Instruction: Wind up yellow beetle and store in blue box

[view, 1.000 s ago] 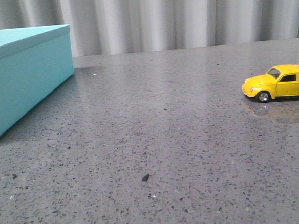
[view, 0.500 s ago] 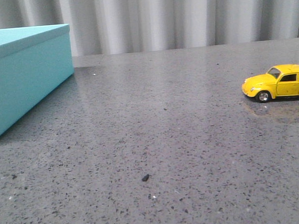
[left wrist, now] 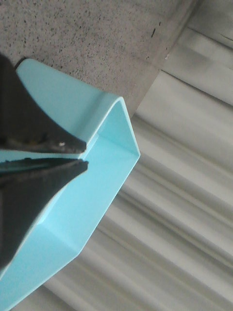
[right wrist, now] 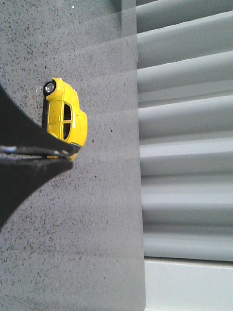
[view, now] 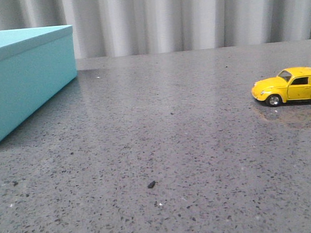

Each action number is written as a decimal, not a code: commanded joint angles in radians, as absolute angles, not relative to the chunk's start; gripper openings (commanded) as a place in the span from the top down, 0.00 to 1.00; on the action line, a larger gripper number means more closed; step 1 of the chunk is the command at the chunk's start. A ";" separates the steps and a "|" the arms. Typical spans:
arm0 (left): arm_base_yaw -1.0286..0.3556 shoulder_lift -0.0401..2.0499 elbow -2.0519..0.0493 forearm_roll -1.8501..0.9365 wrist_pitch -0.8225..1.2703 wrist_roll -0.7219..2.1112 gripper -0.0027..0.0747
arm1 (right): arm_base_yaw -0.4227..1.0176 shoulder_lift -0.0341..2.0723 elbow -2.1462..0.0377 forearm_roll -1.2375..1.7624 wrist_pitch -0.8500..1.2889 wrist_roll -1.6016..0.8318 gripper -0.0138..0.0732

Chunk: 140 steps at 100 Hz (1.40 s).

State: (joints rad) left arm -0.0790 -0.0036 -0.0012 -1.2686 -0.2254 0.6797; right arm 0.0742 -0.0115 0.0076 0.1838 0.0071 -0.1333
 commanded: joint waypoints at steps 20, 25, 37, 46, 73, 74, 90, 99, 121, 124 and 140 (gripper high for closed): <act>-0.082 -0.033 0.025 -1.253 -0.218 0.672 0.99 | 0.067 -0.031 0.034 0.189 -0.053 -0.140 0.90; -0.082 -0.033 0.025 -1.255 -0.201 0.672 0.99 | 0.067 -0.031 0.034 0.189 -0.051 -0.140 0.90; -0.082 -0.033 0.025 -1.279 -0.139 0.672 0.99 | 0.067 -0.031 0.034 0.189 -0.047 -0.140 0.90; -0.086 -0.033 0.025 -1.284 -0.125 0.672 0.99 | 0.067 -0.031 0.034 0.189 -0.047 -0.140 0.90; -0.180 -0.033 0.025 -1.294 -0.147 0.672 0.99 | 0.067 -0.031 0.034 0.193 -0.040 -0.140 0.90; -0.183 -0.033 0.025 -1.294 -0.151 0.672 0.99 | 0.067 -0.031 0.034 0.193 -0.040 -0.140 0.90; -0.193 -0.033 0.025 -1.294 -0.163 0.672 0.99 | 0.067 -0.031 0.034 0.195 -0.040 -0.140 0.90; -0.193 -0.033 0.025 -1.294 -0.163 0.672 0.99 | 0.067 -0.031 0.034 0.195 -0.037 -0.140 0.90; -0.193 -0.033 0.025 -1.294 -0.157 0.672 0.99 | 0.067 -0.031 0.034 0.195 -0.039 -0.140 0.90; -0.193 -0.033 0.025 -1.294 -0.157 0.672 0.99 | 0.067 -0.031 0.034 0.195 -0.039 -0.140 0.90; -0.193 -0.033 0.025 -1.294 -0.157 0.672 0.99 | 0.067 -0.031 0.034 0.195 -0.039 -0.140 0.90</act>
